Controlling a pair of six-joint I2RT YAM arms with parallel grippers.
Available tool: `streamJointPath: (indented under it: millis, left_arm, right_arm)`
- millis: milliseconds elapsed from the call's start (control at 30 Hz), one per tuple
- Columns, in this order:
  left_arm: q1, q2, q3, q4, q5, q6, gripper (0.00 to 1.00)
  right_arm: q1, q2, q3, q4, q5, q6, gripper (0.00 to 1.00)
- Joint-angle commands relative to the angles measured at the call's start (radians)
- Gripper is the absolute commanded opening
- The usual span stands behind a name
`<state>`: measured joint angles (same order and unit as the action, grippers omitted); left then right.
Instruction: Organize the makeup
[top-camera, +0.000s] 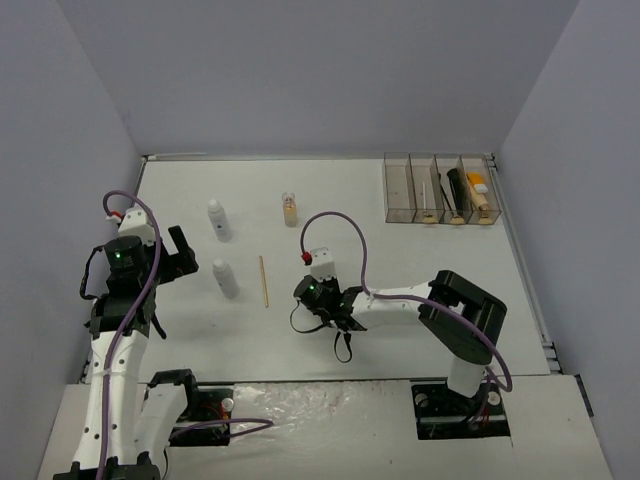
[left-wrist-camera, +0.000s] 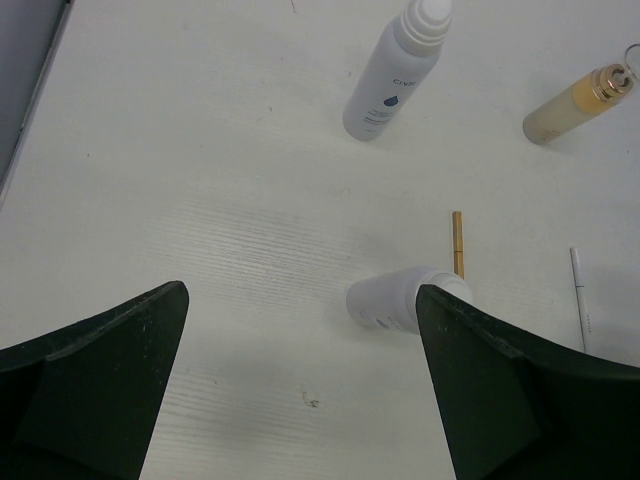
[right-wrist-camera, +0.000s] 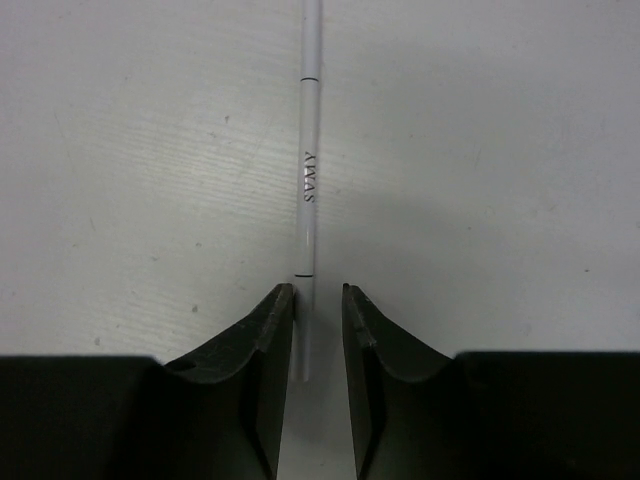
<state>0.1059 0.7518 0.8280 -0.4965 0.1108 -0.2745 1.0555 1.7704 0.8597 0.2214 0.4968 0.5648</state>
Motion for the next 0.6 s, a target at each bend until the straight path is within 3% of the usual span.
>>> streamJointPath:
  millis: [0,367,567]
  left_arm:
    - [-0.005,0.007,0.037,0.042,-0.002,-0.008,0.97]
    - [-0.005,0.011,0.039,0.045,-0.003,-0.006,0.97]
    - [-0.005,0.012,0.039,0.044,0.0,-0.006,0.97]
  right_arm:
    - [-0.056,-0.016,-0.01,-0.062,-0.02,-0.009,0.27]
    - [-0.124,0.093,0.105,-0.05,-0.133,-0.112,0.28]
    - [-0.159,0.155,0.16,-0.048,-0.177,-0.14,0.17]
